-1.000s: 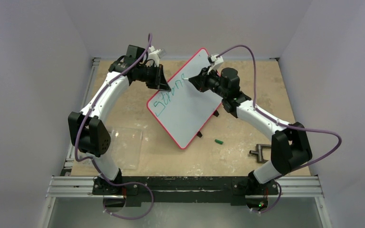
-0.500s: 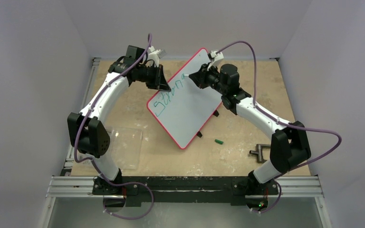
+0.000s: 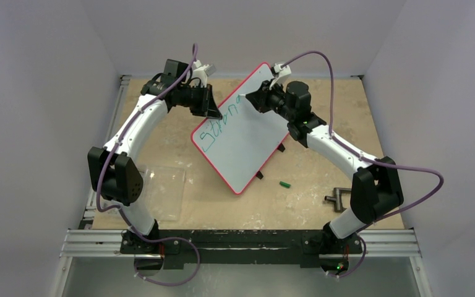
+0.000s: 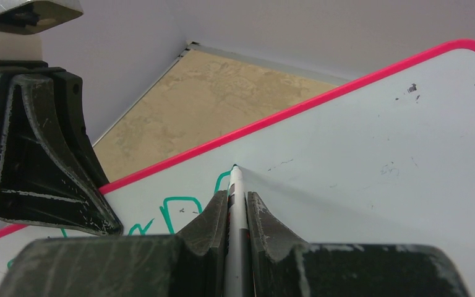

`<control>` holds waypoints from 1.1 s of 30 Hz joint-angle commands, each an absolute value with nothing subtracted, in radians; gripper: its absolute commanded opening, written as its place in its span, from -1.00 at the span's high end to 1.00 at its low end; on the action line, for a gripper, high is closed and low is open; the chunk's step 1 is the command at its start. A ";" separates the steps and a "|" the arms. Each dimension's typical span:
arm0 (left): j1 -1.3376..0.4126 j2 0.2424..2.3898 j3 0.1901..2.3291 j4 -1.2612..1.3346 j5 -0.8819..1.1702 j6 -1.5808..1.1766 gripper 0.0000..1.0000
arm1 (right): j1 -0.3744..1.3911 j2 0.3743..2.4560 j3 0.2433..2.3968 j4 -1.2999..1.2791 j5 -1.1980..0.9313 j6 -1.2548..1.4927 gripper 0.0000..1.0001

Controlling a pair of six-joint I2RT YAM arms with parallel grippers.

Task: Write a sentence on the whiteboard

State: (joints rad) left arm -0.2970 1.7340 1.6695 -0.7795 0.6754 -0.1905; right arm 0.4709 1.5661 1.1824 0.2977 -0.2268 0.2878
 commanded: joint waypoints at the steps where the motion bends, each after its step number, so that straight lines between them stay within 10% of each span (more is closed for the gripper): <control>1: -0.318 1.693 1.663 -0.792 0.652 -0.120 1.00 | 0.475 1.555 1.176 0.295 -0.225 0.282 1.00; 33: -0.318 1.683 1.662 -0.796 0.647 -0.120 1.00 | 0.554 1.477 1.103 0.279 -0.189 0.295 1.00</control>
